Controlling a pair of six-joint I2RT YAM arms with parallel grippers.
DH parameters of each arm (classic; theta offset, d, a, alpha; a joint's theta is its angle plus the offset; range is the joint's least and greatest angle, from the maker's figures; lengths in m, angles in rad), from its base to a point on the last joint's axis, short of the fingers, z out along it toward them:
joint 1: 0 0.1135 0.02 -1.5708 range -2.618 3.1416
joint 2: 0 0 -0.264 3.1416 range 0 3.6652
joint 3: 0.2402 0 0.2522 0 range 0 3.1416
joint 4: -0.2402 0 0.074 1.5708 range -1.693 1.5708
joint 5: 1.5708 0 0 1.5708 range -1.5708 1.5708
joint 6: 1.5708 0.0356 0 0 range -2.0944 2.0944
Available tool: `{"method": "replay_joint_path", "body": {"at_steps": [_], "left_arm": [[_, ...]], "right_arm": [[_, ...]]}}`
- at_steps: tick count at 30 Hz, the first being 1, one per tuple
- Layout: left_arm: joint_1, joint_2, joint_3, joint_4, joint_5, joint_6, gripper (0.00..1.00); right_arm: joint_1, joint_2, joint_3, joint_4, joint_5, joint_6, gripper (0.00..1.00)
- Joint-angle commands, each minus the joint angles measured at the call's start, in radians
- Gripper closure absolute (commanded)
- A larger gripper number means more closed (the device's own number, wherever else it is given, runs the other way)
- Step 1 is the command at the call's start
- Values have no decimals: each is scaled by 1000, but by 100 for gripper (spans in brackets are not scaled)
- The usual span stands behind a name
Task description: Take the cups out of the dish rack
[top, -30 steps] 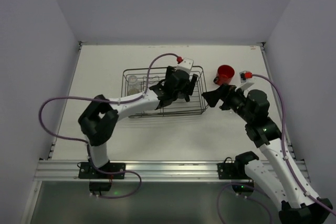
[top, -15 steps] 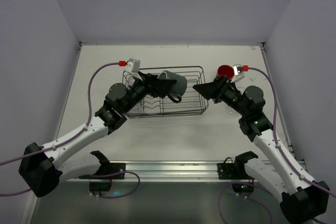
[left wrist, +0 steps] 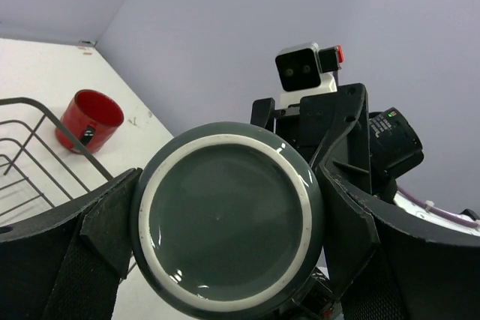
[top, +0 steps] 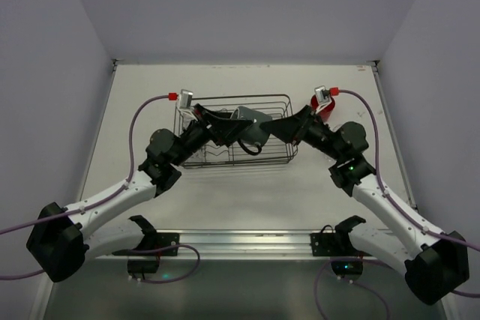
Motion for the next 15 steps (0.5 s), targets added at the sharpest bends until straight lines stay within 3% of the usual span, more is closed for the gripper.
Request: {"method": "replay_joint_path", "body": {"at_steps": [1, 4, 7, 9, 12, 13, 15], "left_arm": [[-1, -12, -13, 248, 11, -67, 85], [-1, 11, -31, 289, 3, -82, 85], [-1, 7, -42, 312, -23, -82, 80], [-1, -4, -33, 300, -31, -62, 73], [-3, -30, -30, 262, -41, -34, 48], [-4, -44, -27, 230, -40, -25, 31], [-3, -73, -16, 133, -37, 4, 17]], "right_arm": [[12, 38, 6, 183, -36, 71, 41], [29, 85, 32, 260, -50, 106, 46], [54, 99, 15, 324, 22, 149, 72], [58, 99, 9, 349, 34, 155, 77], [60, 99, 7, 375, 45, 157, 97], [60, 82, 4, 367, 51, 155, 100], [60, 56, 15, 326, 75, 117, 100]]}}
